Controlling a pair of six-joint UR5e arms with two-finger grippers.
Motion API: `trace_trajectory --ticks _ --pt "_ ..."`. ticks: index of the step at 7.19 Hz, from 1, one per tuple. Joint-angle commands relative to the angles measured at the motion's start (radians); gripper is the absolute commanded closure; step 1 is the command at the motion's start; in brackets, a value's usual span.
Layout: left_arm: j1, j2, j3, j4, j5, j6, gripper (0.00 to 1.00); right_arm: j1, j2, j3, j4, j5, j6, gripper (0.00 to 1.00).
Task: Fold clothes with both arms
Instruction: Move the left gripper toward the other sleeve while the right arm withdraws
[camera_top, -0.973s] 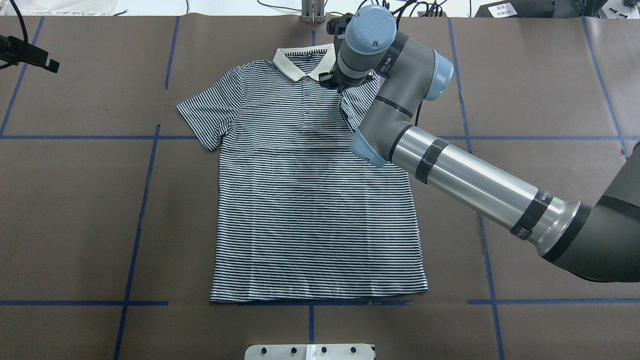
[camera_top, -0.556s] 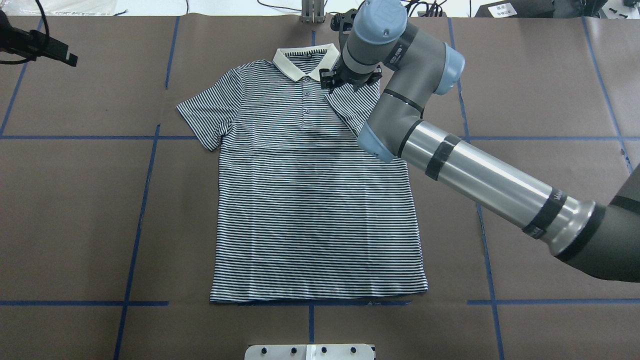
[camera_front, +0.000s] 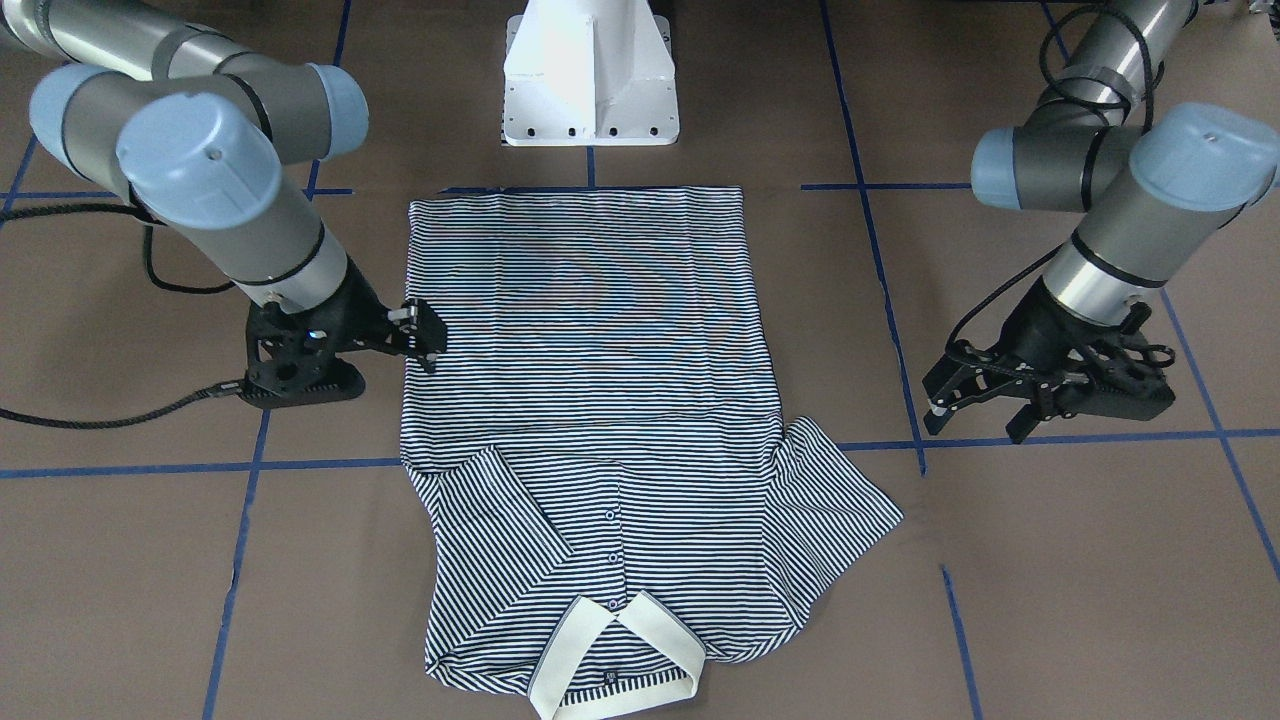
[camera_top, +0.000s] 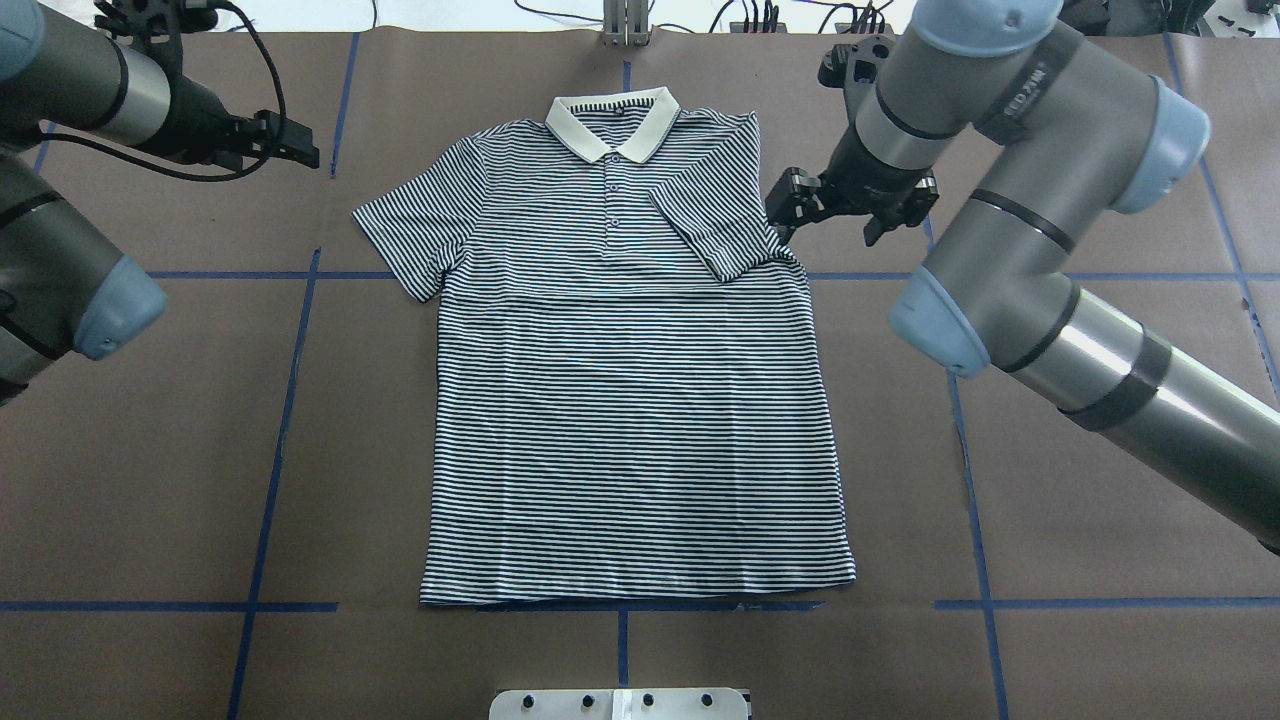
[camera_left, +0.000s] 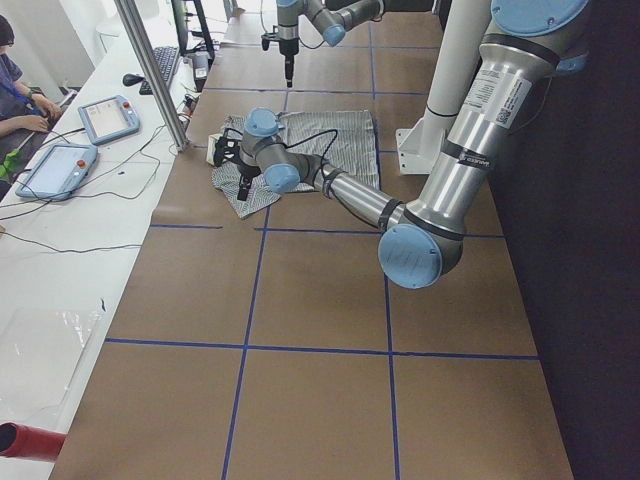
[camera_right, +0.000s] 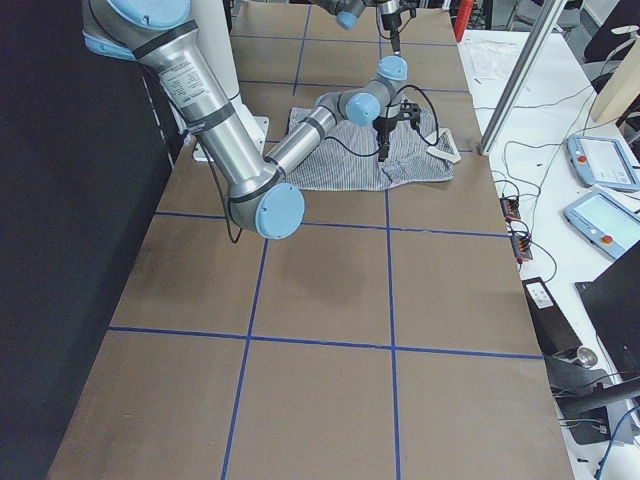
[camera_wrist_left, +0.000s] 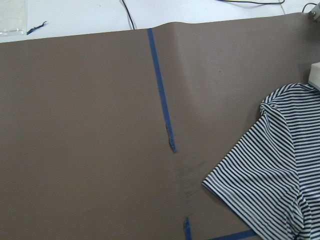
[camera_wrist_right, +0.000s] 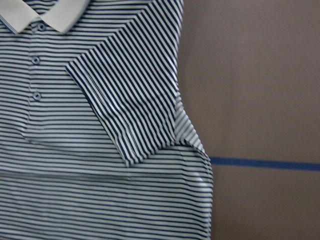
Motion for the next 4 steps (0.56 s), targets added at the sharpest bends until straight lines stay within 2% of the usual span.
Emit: trace_trajectory --ticks 1,4 --pt "0.077 -0.085 0.174 -0.084 0.158 -0.112 0.0 0.002 -0.166 0.191 -0.03 0.021 -0.018 0.0" --pt "0.147 -0.165 0.347 -0.097 0.304 -0.131 0.02 -0.025 -0.208 0.216 0.022 0.038 0.004 0.0"
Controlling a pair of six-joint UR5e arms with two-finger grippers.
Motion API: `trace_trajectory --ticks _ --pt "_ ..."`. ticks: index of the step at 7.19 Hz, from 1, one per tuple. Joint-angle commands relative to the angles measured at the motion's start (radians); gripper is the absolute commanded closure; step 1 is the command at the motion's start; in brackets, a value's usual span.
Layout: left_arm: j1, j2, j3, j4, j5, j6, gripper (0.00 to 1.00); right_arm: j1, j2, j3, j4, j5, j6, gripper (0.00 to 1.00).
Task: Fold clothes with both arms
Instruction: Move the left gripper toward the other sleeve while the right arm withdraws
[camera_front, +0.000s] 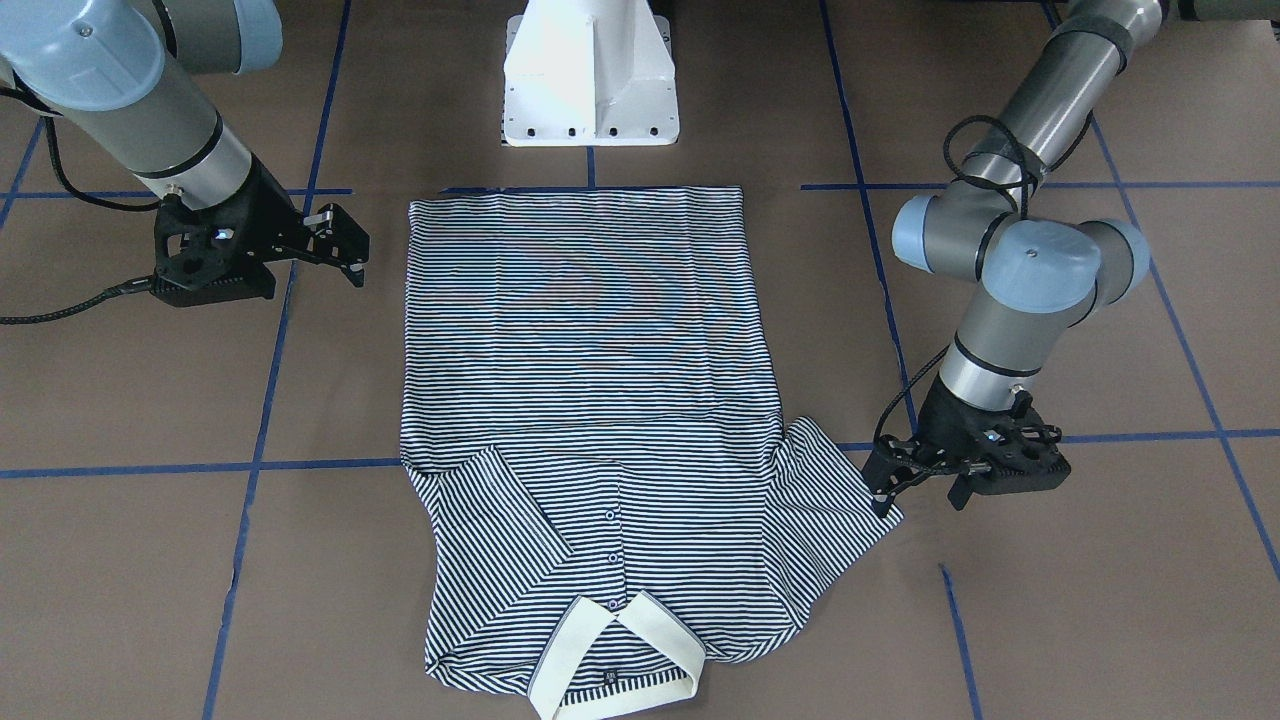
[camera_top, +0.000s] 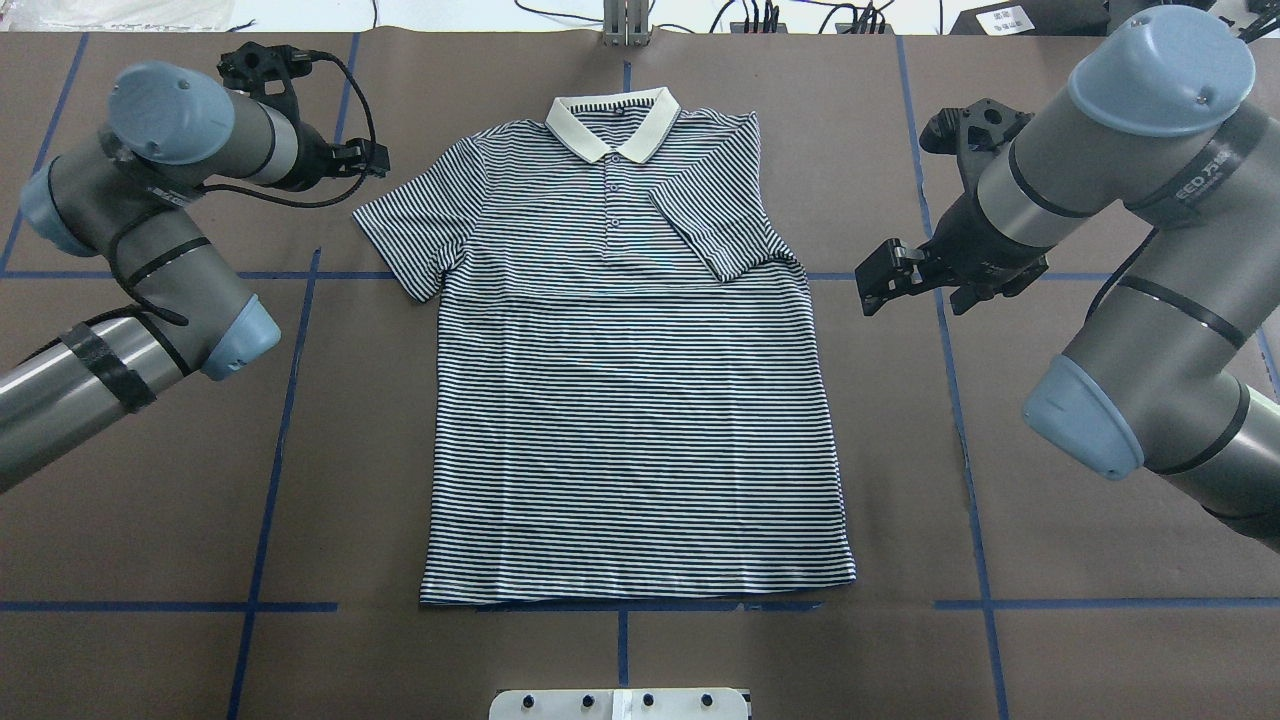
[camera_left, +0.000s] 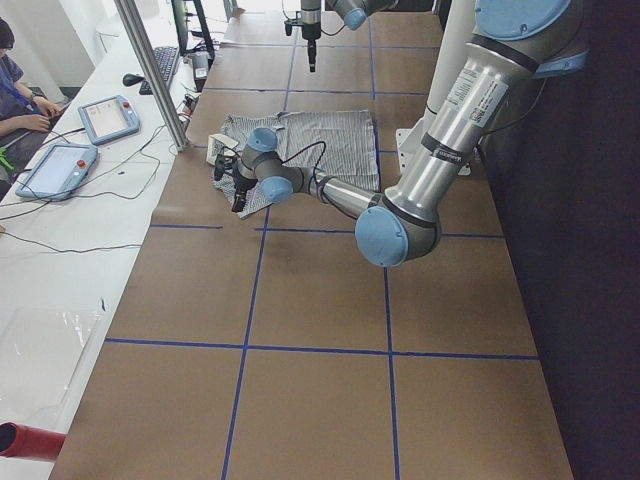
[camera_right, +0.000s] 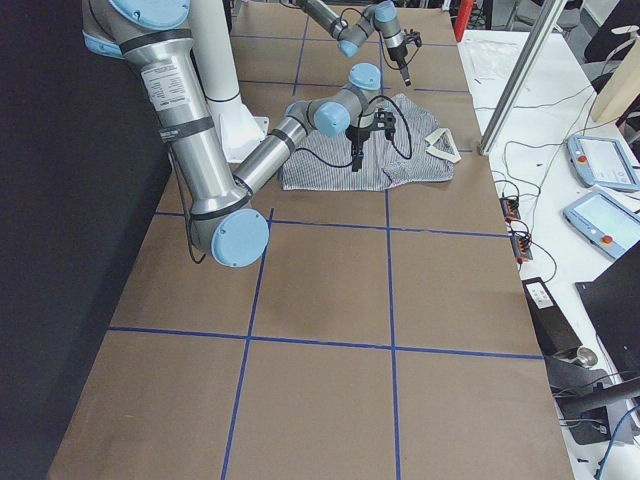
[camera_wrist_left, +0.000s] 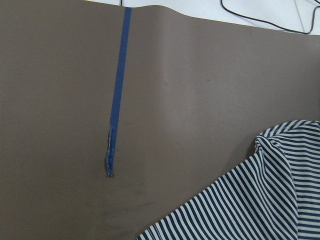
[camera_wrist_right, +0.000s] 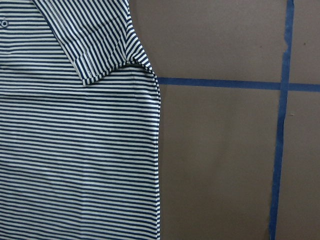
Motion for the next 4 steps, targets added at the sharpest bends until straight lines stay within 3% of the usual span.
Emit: trace_trajectory --ticks 1,4 --pt "0.058 -0.026 0.074 -0.019 0.067 -0.033 0.05 -0.019 -0.017 0.008 0.035 -0.001 0.029 0.0" --pt "0.064 -0.02 0.085 -0.019 0.065 -0.027 0.11 -0.047 -0.001 0.006 0.035 -0.009 0.094 0.0"
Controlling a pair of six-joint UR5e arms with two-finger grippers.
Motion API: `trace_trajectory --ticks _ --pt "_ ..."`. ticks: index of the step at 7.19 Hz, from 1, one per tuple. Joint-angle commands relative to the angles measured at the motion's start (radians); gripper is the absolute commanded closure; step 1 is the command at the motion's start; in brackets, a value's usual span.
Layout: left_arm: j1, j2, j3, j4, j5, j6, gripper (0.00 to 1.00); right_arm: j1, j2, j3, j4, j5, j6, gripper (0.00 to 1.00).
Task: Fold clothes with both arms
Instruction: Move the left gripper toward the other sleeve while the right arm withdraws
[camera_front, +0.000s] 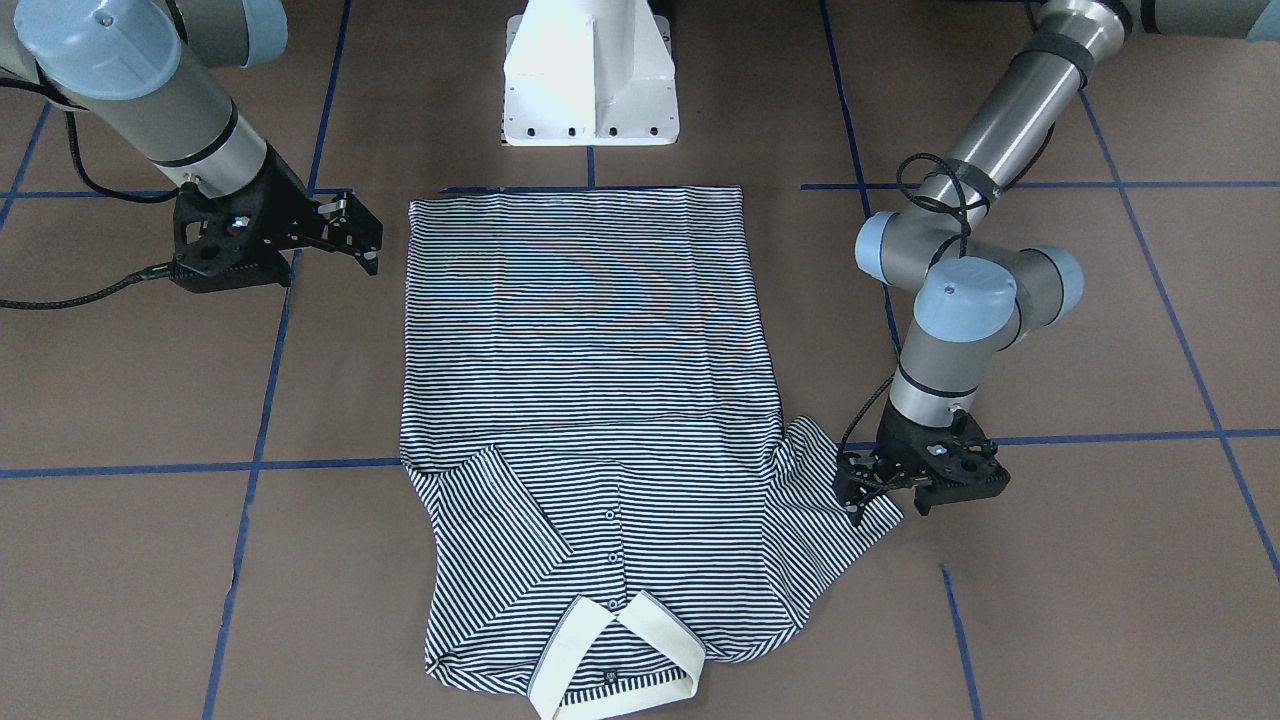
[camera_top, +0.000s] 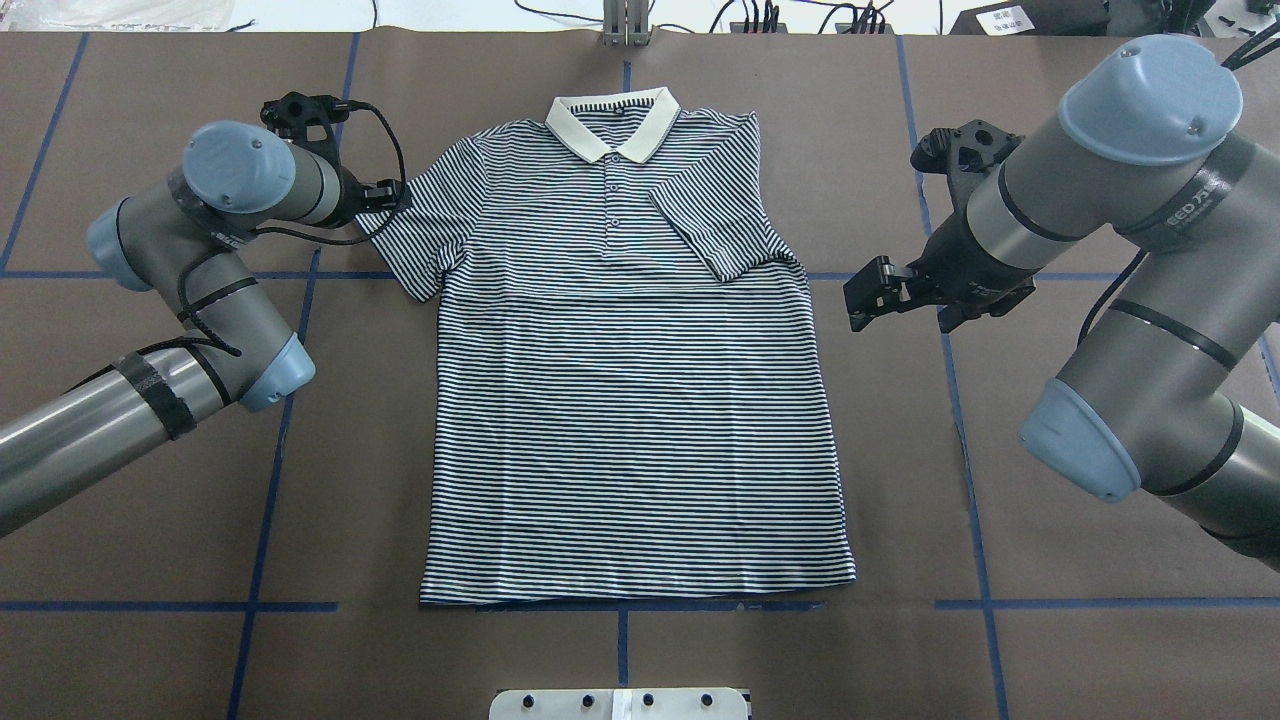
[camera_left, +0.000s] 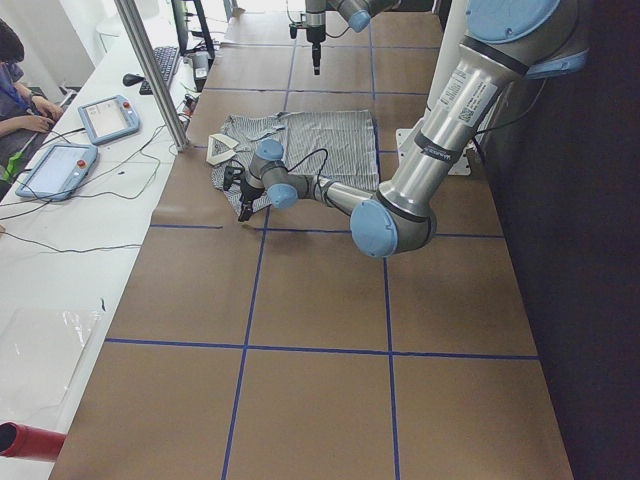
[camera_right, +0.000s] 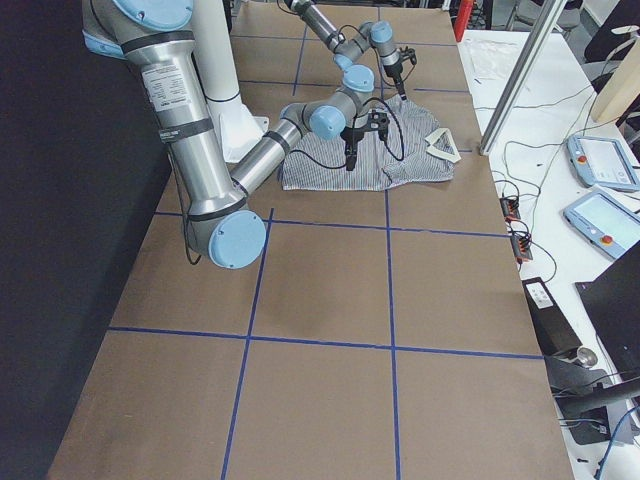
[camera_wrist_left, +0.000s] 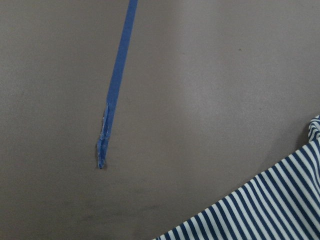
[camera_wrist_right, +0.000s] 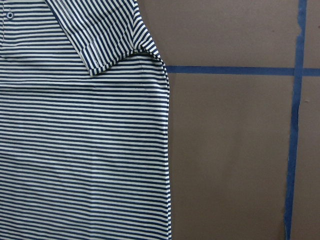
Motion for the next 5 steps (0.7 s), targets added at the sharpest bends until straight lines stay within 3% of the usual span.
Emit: trace_trajectory --ticks 1,2,3,5 --pt "0.002 0.002 0.006 0.001 0.0 0.003 0.16 -0.021 0.008 -0.003 0.001 -0.011 0.028 0.0" --pt "0.002 -0.001 0.009 0.001 0.001 0.002 0.36 -0.019 0.008 -0.001 0.001 -0.013 0.028 0.0" --pt "0.002 -0.003 0.009 0.001 0.001 0.003 0.66 -0.021 0.008 0.0 0.001 -0.013 0.029 0.0" --pt "0.002 -0.01 0.006 0.013 -0.006 0.02 1.0 -0.019 0.008 0.0 0.001 -0.013 0.029 0.0"
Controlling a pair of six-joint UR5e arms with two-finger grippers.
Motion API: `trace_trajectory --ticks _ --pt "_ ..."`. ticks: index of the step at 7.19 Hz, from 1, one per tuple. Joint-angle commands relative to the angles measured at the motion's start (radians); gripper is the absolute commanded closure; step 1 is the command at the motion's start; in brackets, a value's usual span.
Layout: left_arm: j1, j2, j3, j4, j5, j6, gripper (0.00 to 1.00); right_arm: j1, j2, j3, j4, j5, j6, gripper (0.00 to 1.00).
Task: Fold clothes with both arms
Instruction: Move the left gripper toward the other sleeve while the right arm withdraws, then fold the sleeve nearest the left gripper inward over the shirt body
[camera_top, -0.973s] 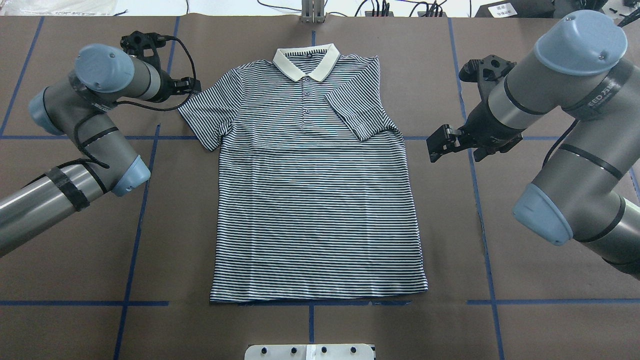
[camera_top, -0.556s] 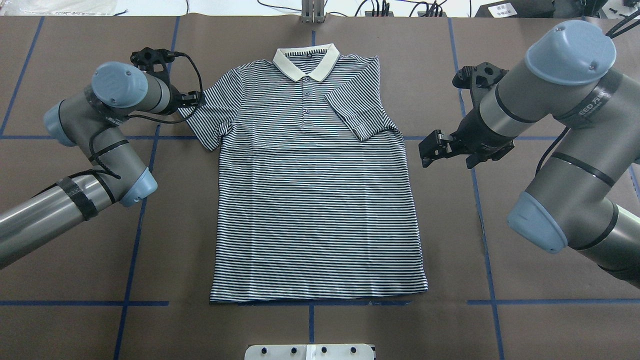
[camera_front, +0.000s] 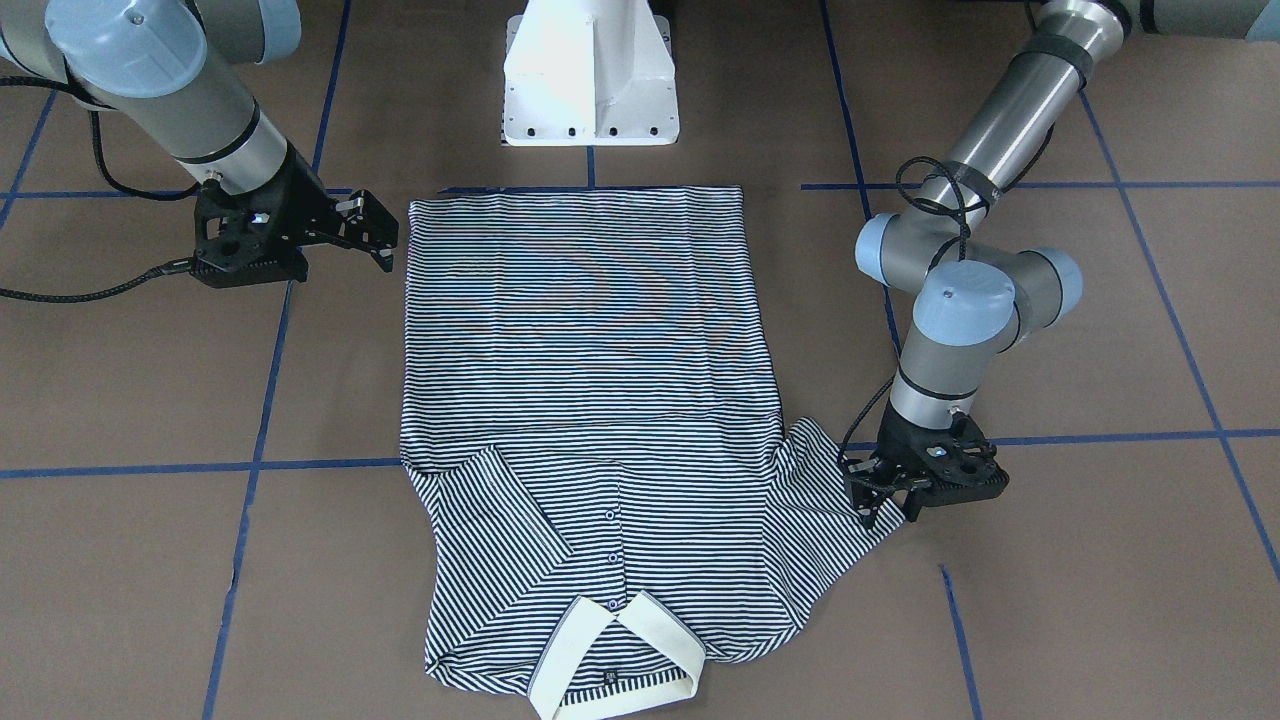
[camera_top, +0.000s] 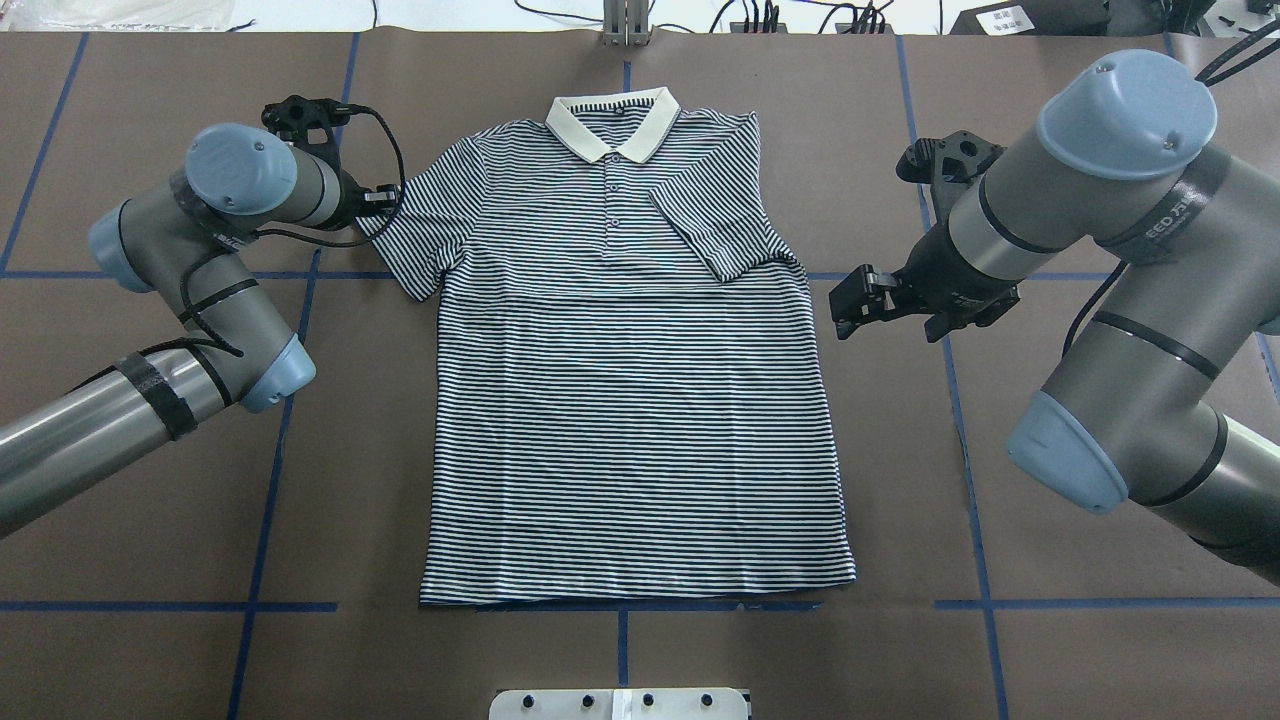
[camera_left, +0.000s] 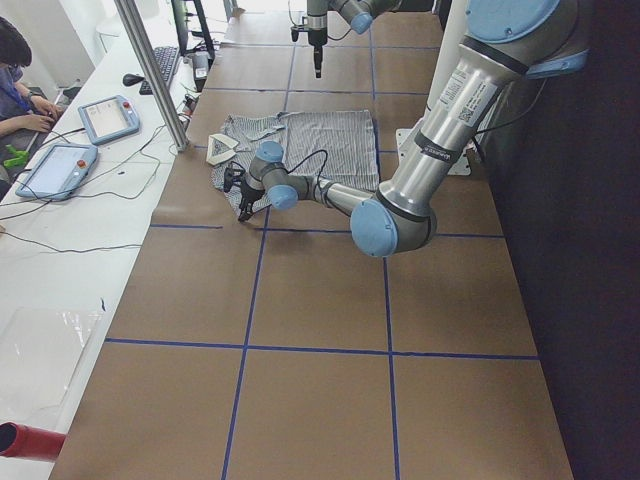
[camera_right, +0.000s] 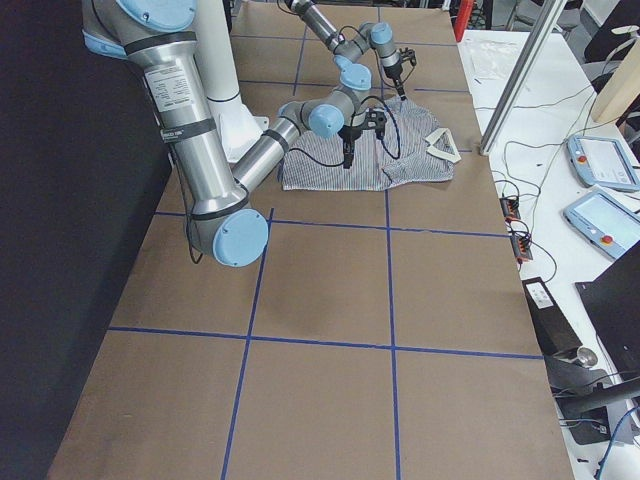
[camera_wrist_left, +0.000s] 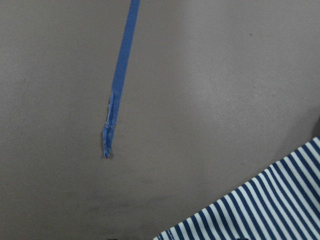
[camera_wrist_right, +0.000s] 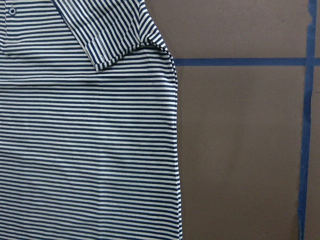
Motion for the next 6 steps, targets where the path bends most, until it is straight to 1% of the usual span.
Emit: trace_trajectory --ticks 1,2,3,4,5,6 --pt "0.001 -0.01 -0.005 0.01 -0.007 0.008 1.0 0.0 -0.001 -0.001 0.0 0.0 0.0 0.0" --pt "-0.001 -0.02 -0.011 0.017 -0.008 0.008 1.0 0.0 -0.001 -0.001 0.0 0.0 0.0 0.0" --pt "-0.002 -0.036 -0.067 0.072 -0.008 0.005 1.0 -0.001 -0.003 -0.001 0.0 -0.011 0.0 0.0" --pt "-0.001 -0.087 -0.129 0.202 -0.01 -0.03 1.0 -0.001 -0.003 0.0 0.0 -0.014 0.0 0.0" --pt "0.016 -0.169 -0.11 0.254 -0.008 -0.158 1.0 -0.003 -0.005 0.0 0.0 -0.015 0.0 0.0" --pt "0.057 -0.239 -0.044 0.241 -0.005 -0.25 1.0 -0.003 -0.006 0.0 0.0 -0.016 0.0 0.0"
